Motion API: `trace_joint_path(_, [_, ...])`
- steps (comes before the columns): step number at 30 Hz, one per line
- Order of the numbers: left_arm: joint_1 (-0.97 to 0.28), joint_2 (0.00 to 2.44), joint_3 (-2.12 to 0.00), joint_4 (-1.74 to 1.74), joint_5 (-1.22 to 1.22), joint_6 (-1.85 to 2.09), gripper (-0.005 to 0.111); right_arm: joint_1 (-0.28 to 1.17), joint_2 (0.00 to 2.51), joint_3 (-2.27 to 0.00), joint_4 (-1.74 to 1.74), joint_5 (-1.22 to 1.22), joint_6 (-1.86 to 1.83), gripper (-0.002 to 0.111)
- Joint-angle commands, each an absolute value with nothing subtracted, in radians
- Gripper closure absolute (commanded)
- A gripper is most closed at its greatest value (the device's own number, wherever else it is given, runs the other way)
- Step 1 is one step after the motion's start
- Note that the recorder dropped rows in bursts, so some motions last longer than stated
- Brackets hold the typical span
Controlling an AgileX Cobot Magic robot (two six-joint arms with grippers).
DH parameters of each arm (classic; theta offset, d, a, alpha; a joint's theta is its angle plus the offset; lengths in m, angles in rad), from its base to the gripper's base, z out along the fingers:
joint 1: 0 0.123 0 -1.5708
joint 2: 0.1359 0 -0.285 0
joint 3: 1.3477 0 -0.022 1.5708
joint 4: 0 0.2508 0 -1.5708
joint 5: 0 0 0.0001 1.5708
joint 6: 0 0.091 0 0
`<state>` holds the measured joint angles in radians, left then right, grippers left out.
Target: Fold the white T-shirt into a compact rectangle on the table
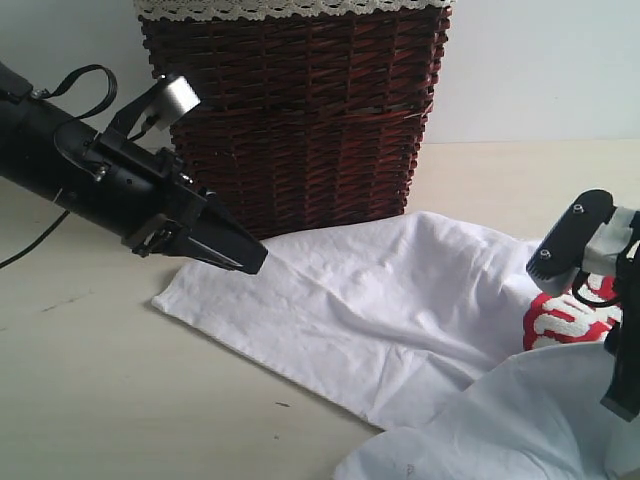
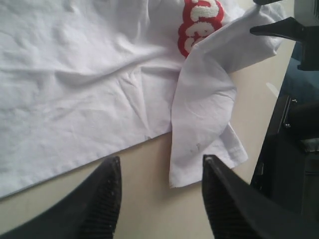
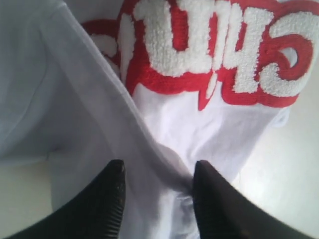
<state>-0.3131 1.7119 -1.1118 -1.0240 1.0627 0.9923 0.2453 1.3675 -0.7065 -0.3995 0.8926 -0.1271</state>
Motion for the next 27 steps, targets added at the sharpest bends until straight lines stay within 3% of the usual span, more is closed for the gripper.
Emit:
trace_joint_path(1, [-0.319, 1.712, -1.104, -1.037, 1.075, 0.990, 0.057, 0.245, 1.386, -0.706, -0.455, 0.885, -0.089, 0.072])
trace_joint_path(3, [-0.319, 1.712, -1.100, -1.037, 1.075, 0.992, 0.057, 0.245, 1.383, -0.708, -0.489, 0.874, -0.023, 0.069])
trace_joint_path(8, [-0.319, 1.712, -1.073, -1.066, 1.054, 1.018, 0.057, 0.245, 1.385, -0.775, -0.481, 0.924, 0.009, 0.049])
trace_joint_path(19, [-0.319, 1.712, -1.071, -1.059, 1.052, 1.018, 0.057, 0.245, 1.468, -0.796, -0.279, 1.002, -0.284, 0.053])
trace_joint_path(27, [-0.319, 1.712, -1.071, -1.059, 1.052, 1.018, 0.057, 0.245, 1.488, -0.805, -0.371, 1.005, -0.301, 0.055])
